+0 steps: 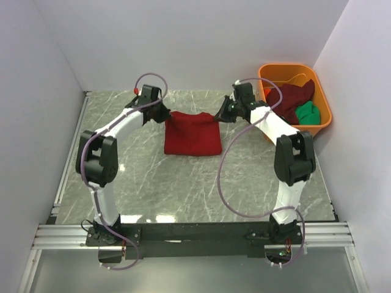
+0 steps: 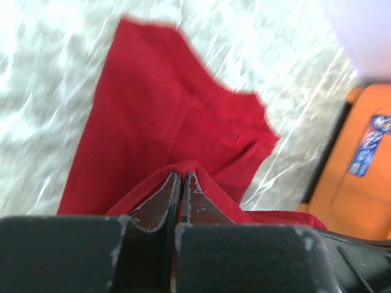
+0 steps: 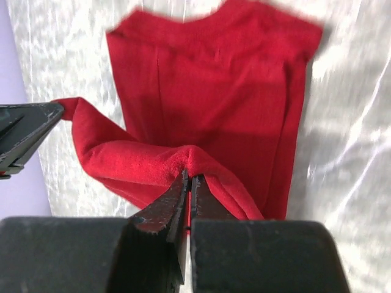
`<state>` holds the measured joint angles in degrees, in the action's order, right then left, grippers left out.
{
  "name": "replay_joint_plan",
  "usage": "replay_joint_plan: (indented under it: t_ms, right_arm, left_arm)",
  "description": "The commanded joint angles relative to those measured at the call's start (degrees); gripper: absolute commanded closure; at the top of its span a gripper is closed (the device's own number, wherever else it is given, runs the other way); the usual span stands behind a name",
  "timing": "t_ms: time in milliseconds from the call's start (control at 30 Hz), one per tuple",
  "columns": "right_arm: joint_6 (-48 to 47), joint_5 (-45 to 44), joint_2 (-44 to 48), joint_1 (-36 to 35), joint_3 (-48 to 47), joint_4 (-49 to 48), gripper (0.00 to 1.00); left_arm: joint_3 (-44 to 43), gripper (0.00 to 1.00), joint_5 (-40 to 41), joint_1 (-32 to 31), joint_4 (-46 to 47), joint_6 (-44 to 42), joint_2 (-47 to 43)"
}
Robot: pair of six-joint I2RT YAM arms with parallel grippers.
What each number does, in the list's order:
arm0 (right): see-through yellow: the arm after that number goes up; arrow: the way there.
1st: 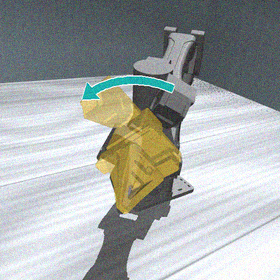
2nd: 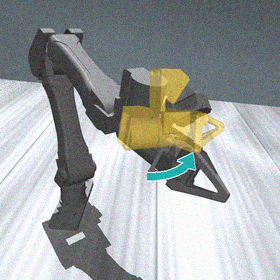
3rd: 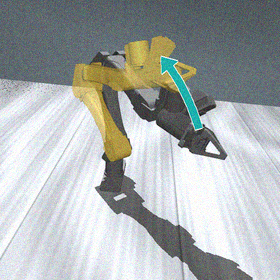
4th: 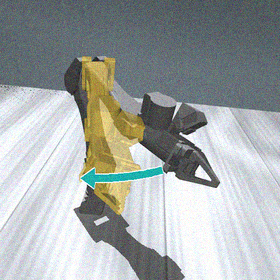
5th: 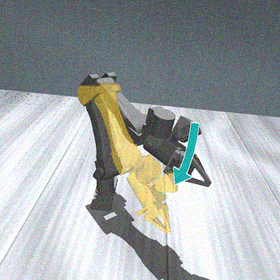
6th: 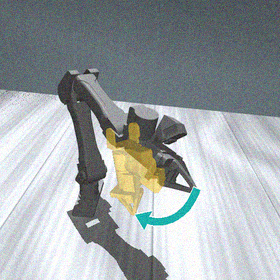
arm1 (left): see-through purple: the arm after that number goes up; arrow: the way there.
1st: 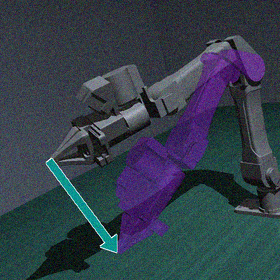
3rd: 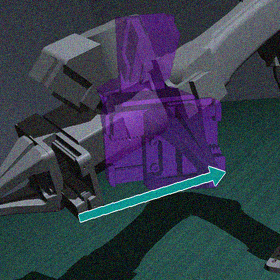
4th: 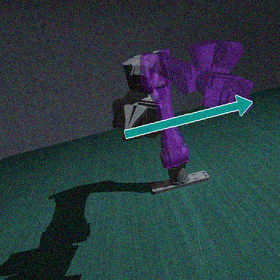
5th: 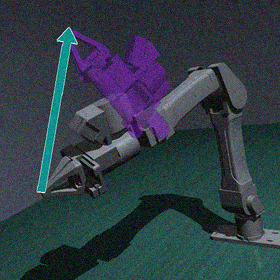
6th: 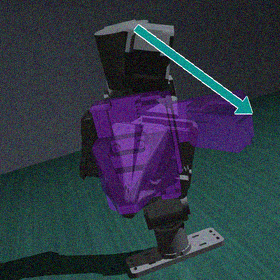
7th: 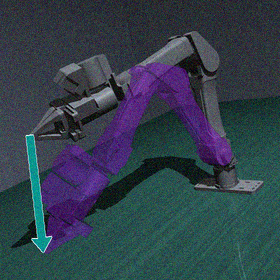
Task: Fold and stack the t-shirts
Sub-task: Fold the tshirt
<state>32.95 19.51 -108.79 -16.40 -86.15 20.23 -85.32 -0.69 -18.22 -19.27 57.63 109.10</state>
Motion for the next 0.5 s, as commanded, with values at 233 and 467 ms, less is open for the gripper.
replay_joint_plan:
  t_ms: [233,467]
  right_arm:
    - [0.6,5.5,-14.3,5.0,-18.6,-0.6,1.00]
    - [-0.2,5.2,-24.3,7.0,-30.0,2.9,0.46]
  left_arm:
    - [-15.9,1.00,-7.8,5.1,5.8,-2.6,13.2]
    - [-22.1,0.56,-13.5,8.3,9.8,-4.7,20.2]
